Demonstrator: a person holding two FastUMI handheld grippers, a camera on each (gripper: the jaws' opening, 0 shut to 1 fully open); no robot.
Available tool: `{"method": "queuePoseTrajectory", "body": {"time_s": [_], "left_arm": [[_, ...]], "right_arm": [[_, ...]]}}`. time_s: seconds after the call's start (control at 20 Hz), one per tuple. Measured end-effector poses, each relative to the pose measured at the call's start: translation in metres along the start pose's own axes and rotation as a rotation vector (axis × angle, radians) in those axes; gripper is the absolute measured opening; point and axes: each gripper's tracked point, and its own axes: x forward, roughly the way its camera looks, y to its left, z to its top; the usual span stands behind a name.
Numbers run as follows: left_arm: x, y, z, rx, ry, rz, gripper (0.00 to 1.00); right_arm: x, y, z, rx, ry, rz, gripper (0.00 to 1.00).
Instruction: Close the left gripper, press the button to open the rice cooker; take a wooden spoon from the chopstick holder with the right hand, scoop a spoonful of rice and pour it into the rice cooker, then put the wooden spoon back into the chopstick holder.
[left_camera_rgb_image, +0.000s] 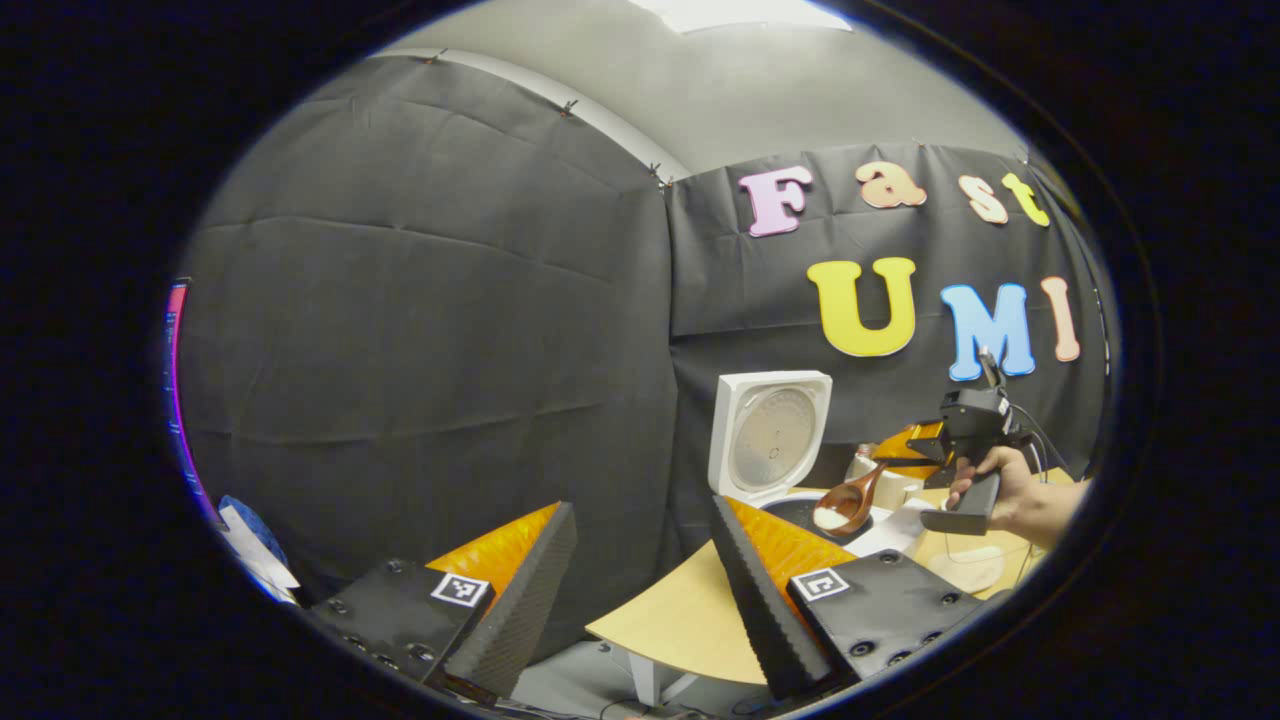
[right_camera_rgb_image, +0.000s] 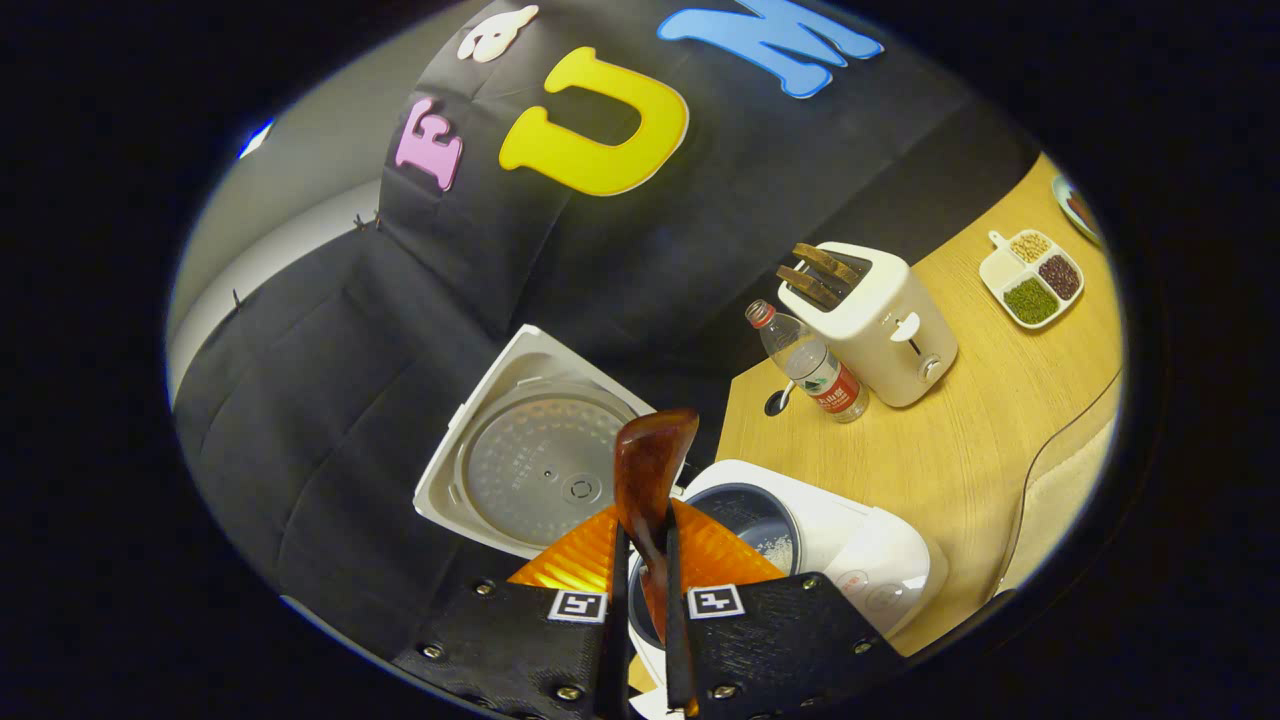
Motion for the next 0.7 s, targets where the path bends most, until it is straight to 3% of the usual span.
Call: {"method": "queuePoseTrajectory", "body": {"time_s": [0.7], "left_arm": [[0.001,0.004,-0.023,-0.044,0.034,0.021,0.95]], "right_arm": [[0.016,0.033,-0.002,-0.712,-0.047,-0.05,0.15]]}}
